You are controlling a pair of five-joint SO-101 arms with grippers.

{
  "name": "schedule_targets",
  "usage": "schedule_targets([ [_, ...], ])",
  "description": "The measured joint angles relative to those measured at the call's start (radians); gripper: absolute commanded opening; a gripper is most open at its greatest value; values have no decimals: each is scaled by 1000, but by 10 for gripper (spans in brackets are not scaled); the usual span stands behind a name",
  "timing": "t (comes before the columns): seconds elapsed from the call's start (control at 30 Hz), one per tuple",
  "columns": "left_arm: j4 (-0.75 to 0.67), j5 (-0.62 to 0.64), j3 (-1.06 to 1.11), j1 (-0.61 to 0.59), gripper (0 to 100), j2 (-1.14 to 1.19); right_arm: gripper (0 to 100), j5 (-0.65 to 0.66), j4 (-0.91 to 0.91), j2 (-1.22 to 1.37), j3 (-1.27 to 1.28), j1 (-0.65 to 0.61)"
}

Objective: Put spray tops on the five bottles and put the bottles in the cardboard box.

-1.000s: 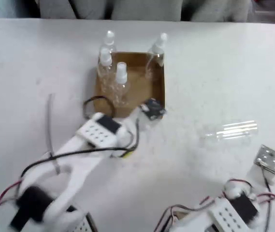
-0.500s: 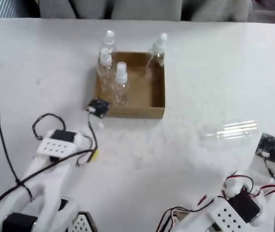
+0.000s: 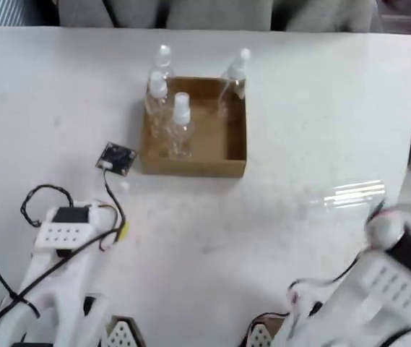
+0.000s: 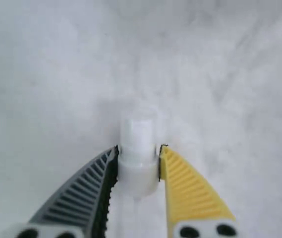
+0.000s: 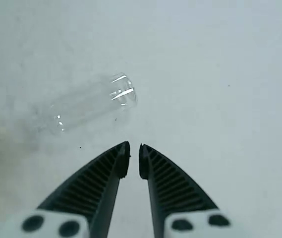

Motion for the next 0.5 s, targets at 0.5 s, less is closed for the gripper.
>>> schedule_targets([
  [0.5, -21, 0, 3, 2, 50, -5, 57, 1019, 160, 677, -404, -63],
])
